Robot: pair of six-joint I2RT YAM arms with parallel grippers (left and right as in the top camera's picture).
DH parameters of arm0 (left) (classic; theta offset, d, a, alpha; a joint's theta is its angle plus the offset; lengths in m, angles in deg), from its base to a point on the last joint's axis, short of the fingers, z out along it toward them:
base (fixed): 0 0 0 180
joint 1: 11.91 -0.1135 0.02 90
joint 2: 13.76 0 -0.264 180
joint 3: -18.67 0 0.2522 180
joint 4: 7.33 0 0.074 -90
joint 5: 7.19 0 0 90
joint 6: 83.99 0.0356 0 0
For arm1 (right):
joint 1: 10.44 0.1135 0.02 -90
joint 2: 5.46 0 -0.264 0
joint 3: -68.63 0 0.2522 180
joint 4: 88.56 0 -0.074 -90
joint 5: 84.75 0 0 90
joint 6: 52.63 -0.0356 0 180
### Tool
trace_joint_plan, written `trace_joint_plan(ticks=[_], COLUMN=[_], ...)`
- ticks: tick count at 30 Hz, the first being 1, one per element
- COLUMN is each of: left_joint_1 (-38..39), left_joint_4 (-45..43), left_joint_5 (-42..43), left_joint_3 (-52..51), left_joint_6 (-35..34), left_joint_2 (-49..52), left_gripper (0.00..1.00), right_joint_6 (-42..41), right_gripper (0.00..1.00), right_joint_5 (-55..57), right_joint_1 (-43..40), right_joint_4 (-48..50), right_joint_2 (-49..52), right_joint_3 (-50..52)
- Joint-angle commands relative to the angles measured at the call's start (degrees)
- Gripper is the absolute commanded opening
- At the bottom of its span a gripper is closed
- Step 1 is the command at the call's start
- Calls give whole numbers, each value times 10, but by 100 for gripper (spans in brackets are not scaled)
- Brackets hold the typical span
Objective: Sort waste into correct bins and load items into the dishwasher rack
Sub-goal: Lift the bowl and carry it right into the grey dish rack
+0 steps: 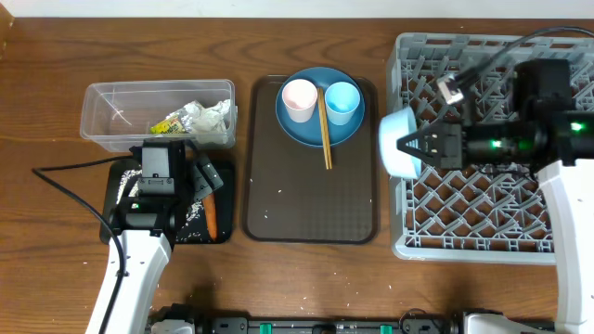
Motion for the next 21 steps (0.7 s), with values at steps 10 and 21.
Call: trace_joint_plan(ticks=[10, 21], left_joint_1=[-3, -3], left_joint_4=[2, 2], left_joint_5=[0, 0], left_joint_3=[8, 8], left_joint_6=[-1, -1], left_joint_2=[2, 2], left_gripper=[98, 98], right_joint_6=[125, 147], right_gripper=[1, 1], right_joint_5=[-74, -145], right_joint_1=[-90, -180], right_joint_4=[-29, 47], right_joint_2=[1, 1], right_joint_3=[113, 258])
